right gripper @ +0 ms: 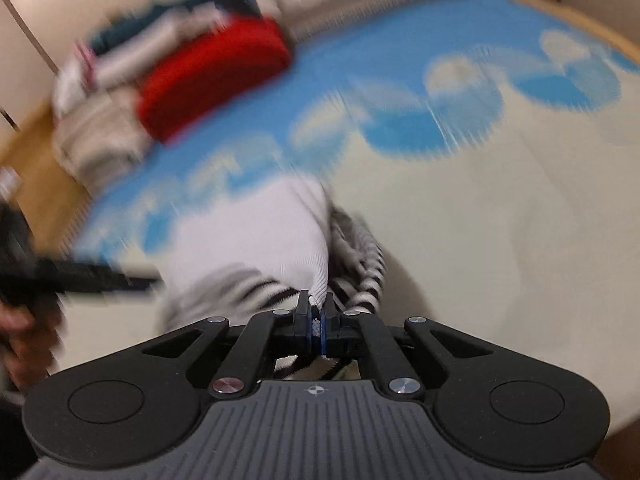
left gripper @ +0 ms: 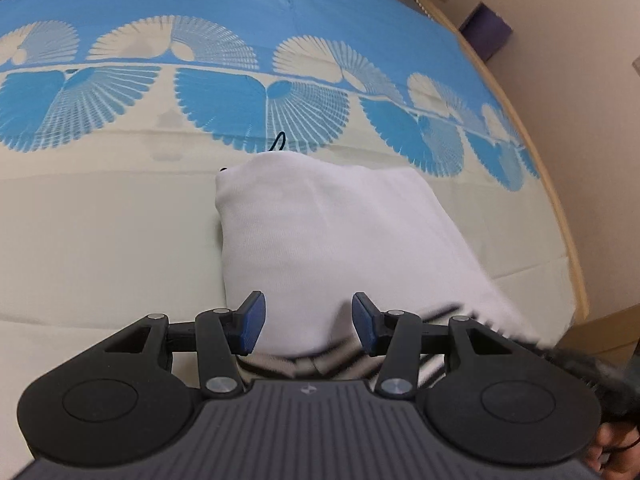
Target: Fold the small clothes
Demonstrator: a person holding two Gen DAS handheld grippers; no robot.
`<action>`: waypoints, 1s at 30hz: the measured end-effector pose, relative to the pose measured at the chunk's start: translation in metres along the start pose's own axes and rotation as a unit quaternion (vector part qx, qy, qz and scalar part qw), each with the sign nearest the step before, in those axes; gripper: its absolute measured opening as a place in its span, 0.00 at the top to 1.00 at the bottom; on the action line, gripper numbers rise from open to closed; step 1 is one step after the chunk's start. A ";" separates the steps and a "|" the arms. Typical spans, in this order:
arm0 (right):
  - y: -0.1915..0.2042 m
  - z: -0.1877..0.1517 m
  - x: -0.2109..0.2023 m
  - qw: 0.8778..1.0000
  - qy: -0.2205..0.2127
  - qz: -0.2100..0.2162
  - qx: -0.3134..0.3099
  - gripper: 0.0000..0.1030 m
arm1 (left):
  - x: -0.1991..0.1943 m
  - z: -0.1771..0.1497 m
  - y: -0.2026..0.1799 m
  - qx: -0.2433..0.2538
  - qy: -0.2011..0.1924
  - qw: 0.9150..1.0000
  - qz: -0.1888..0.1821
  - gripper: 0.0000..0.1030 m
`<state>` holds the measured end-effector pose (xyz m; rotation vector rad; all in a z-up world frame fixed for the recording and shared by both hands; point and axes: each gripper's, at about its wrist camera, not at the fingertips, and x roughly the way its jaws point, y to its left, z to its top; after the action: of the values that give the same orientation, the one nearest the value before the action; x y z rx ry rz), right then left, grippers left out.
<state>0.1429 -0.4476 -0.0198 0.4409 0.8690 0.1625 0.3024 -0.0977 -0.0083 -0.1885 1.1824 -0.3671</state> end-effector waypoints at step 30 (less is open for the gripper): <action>-0.004 0.014 0.037 0.997 -0.042 -0.029 0.054 0.75 | 0.063 -0.082 -0.022 0.329 0.116 0.936 0.045 0.35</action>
<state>0.1770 -0.4434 -0.0399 0.5205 0.8088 0.0437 0.2435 -0.1385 -0.0862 0.5045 1.2303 -0.6966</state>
